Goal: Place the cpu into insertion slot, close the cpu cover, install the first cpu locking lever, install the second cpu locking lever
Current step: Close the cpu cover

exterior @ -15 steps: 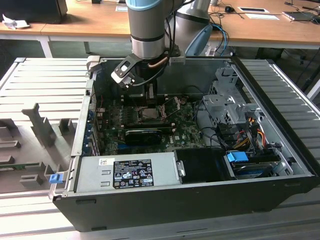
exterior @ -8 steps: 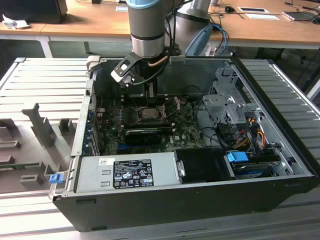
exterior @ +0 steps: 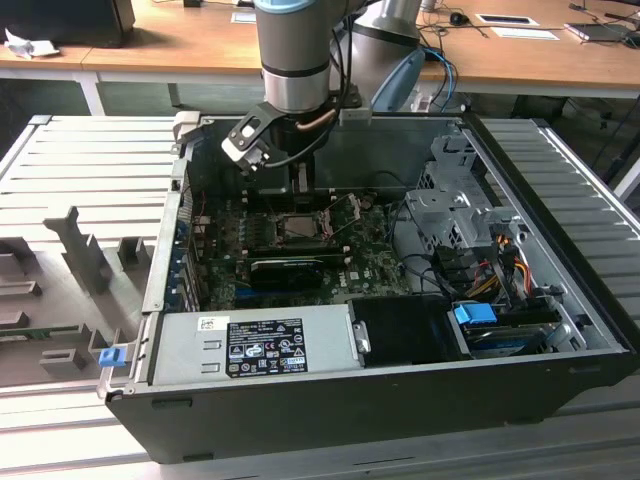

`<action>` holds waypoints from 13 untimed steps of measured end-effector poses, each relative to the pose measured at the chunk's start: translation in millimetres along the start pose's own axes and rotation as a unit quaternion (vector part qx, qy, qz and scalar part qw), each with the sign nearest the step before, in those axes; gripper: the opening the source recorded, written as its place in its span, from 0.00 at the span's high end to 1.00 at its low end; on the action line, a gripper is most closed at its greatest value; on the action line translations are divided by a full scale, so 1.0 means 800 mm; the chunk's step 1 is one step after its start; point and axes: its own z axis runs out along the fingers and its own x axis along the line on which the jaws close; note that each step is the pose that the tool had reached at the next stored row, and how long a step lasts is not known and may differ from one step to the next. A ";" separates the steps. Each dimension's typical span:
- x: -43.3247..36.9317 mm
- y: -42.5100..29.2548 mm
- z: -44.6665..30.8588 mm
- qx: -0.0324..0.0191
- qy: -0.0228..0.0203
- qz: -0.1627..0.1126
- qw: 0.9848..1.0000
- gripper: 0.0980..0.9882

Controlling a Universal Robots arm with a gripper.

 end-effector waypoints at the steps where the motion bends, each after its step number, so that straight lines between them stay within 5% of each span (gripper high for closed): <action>1: 0.000 0.0000 -0.0006 0.000 0.000 0.000 1.000 0.99; 13: 0.000 0.0003 -0.0042 0.000 0.000 0.000 1.000 0.99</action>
